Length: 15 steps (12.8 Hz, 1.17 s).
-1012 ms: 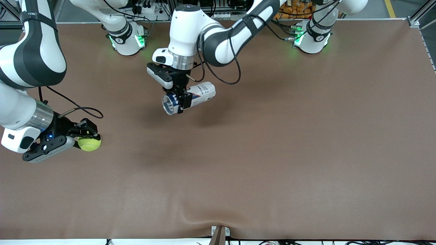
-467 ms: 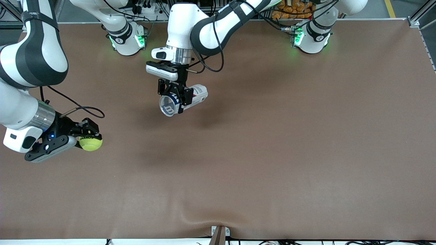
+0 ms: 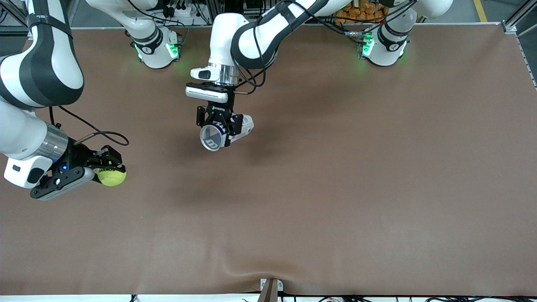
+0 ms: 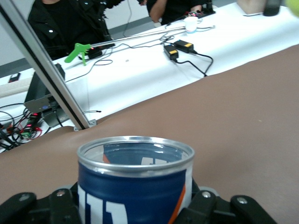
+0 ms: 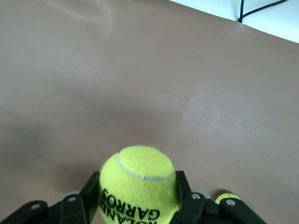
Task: Insert tennis ball vertically with right arm
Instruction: 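Turn the can upright with the left gripper, opening facing up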
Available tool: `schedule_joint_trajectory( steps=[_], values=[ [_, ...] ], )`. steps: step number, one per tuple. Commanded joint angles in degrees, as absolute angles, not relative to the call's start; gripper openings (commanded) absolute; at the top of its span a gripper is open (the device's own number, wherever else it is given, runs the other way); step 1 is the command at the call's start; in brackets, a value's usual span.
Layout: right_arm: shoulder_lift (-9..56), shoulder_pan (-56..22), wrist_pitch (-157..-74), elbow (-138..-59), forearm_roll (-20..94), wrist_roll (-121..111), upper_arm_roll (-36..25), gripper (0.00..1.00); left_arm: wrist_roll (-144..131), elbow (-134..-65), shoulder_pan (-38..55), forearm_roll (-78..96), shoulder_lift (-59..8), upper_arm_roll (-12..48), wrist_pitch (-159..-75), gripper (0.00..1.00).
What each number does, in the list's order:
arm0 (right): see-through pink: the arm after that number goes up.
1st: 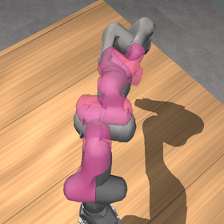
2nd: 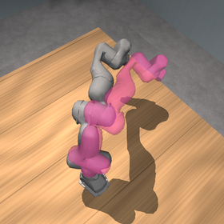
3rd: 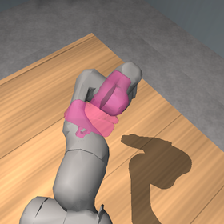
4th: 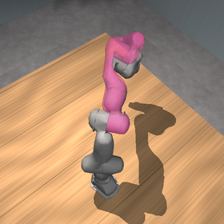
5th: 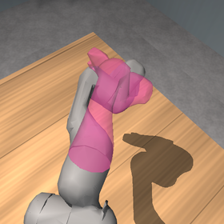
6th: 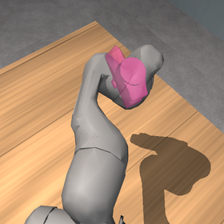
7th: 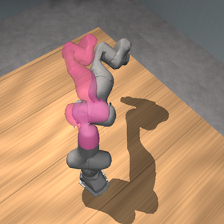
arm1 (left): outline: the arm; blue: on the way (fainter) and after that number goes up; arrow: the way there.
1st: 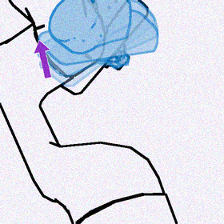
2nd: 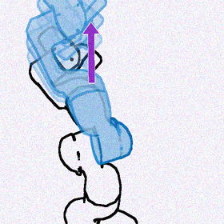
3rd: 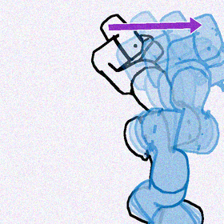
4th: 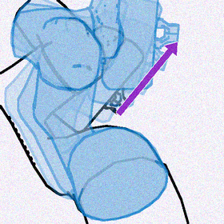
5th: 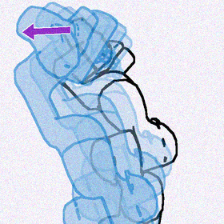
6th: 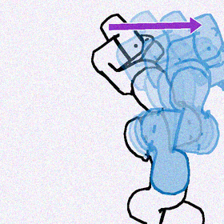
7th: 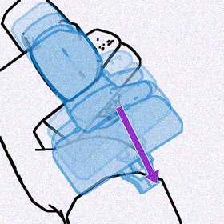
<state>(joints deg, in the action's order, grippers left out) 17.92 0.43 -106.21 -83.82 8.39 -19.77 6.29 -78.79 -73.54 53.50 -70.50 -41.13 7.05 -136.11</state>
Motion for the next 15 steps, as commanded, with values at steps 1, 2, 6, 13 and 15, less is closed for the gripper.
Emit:
schedule_joint_trajectory(
  steps=[1,2,6,13,15],
  values=[
    [16.2,0.7,-105.8,-85.2,9.5,-20.0,6.2,0.03,-85.7,-73.2,54.4,-75.9,-42.2,6.2,-135.0,0.74],
    [16.2,0.7,-105.7,-85.2,9.5,-20.2,6.2,0.03,-88.0,-73.2,54.7,-77.7,-42.3,6.2,-134.1,0.74],
    [16.2,0.8,-105.7,-85.3,9.5,-20.2,6.2,0.03,-101.1,-73.6,57.3,-84.0,-43.2,6.2,-125.7,0.75],
    [16.2,0.9,-105.3,-85.3,9.5,-20.4,6.2,0.02,-116.5,-74.4,58.2,-95.0,-46.8,6.2,-118.7,0.77],
    [16.2,0.9,-105.2,-85.3,9.5,-20.4,6.2,0.02,-123.4,-74.4,58.8,-99.8,-48.9,6.2,-115.9,0.77]
  ],
)
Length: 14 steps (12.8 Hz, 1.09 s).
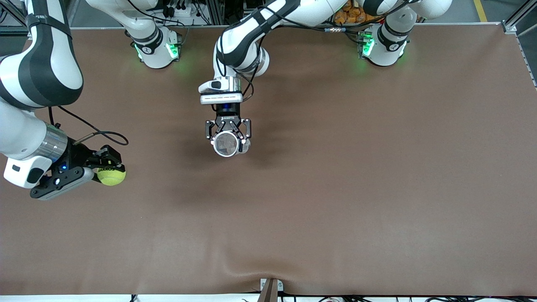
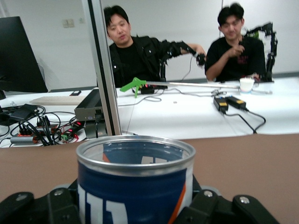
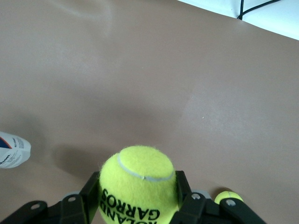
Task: Insert tennis ball vertically with right arm
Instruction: 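Turn the can upright with the left gripper, opening facing up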
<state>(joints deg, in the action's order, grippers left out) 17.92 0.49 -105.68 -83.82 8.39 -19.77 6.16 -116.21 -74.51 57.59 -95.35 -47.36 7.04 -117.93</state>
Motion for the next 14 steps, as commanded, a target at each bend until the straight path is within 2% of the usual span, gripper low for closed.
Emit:
schedule_joint_trajectory(
  steps=[1,9,14],
  values=[
    [16.2,0.9,-105.1,-85.3,9.5,-20.3,6.2,0.02,-126.9,-74.4,58.8,-102.5,-49.8,6.2,-114.8,0.77],
    [16.3,1.0,-104.9,-85.3,9.5,-20.0,6.2,0.02,-136.0,-74.7,58.8,-106.8,-53.9,6.2,-108.8,0.77],
    [16.3,1.1,-104.6,-85.3,9.5,-20.1,6.2,0.01,-138.9,-75.0,56.4,-115.7,-55.9,6.0,-108.8,0.79]
  ],
)
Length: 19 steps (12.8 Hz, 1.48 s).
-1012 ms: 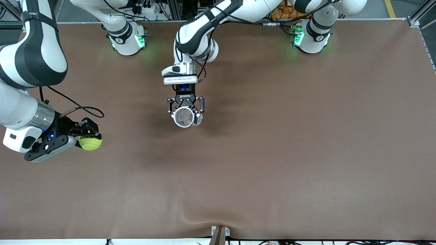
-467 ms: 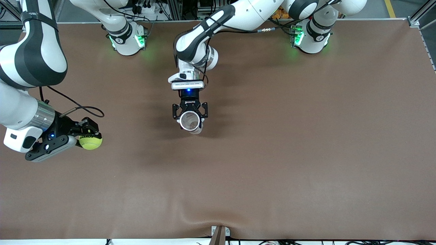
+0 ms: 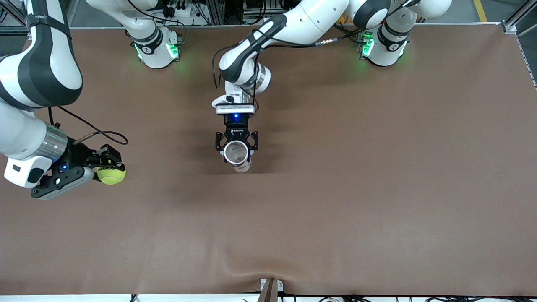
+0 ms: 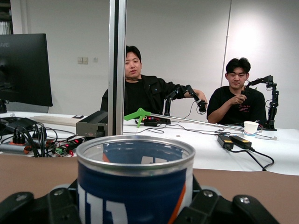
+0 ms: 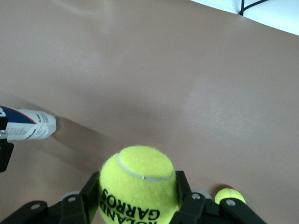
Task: Insert tennis ball vertically with right arm
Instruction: 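Bring the Roland Garros ball onto the can opening with the right gripper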
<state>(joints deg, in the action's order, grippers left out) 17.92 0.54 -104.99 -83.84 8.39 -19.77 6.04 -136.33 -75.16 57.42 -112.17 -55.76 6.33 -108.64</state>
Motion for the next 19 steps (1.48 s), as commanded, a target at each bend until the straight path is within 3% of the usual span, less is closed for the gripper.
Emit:
schedule_joint_trajectory(
  steps=[1,13,19],
  values=[
    [16.3,1.1,-104.6,-85.3,9.5,-20.0,6.2,0.01,-139.0,-74.9,55.4,-118.8,-56.2,5.8,-108.9,0.80],
    [16.4,0.2,-104.5,-85.1,9.5,-16.8,6.2,0.00,-141.3,-74.9,53.6,-125.9,-59.4,5.8,-108.8,0.78],
    [16.6,-6.7,-104.9,-84.6,9.5,-3.2,6.2,0.00,-142.7,-74.9,53.8,-126.4,-60.0,5.8,-107.6,0.78]
  ],
)
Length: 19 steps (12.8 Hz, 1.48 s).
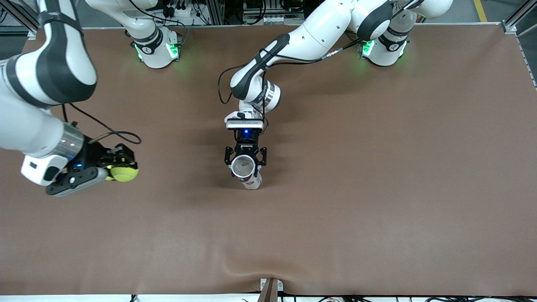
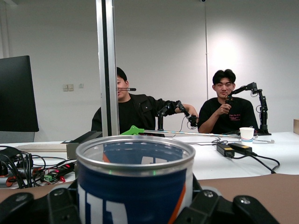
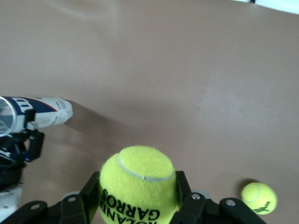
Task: Insert tennis ball vertically with right arm
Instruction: 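Bring the Roland Garros ball onto the can opening with the right gripper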
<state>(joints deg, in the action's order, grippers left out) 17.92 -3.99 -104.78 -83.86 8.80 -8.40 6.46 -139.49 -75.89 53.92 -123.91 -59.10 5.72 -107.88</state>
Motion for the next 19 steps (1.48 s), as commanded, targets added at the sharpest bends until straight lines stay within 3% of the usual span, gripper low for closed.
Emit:
schedule_joint_trajectory(
  steps=[1,4,12,19],
  values=[
    [16.6,-8.3,-105.1,-84.6,9.6,-0.3,6.2,0.00,-142.7,-74.8,53.8,-126.2,-60.0,5.8,-107.5,0.78],
    [17.3,-12.7,-107.4,-84.2,9.1,6.8,6.2,0.00,-142.7,-74.8,53.9,-126.3,-60.1,5.8,-107.4,0.78],
    [23.8,-21.9,-123.9,-84.3,7.7,17.2,6.0,0.00,-142.6,-74.9,53.9,-125.7,-60.2,5.9,-107.4,0.79],
    [27.6,-24.8,-125.9,-84.6,8.3,17.6,6.1,0.00,-142.6,-74.8,54.0,-125.5,-60.1,5.9,-107.4,0.80]
  ],
)
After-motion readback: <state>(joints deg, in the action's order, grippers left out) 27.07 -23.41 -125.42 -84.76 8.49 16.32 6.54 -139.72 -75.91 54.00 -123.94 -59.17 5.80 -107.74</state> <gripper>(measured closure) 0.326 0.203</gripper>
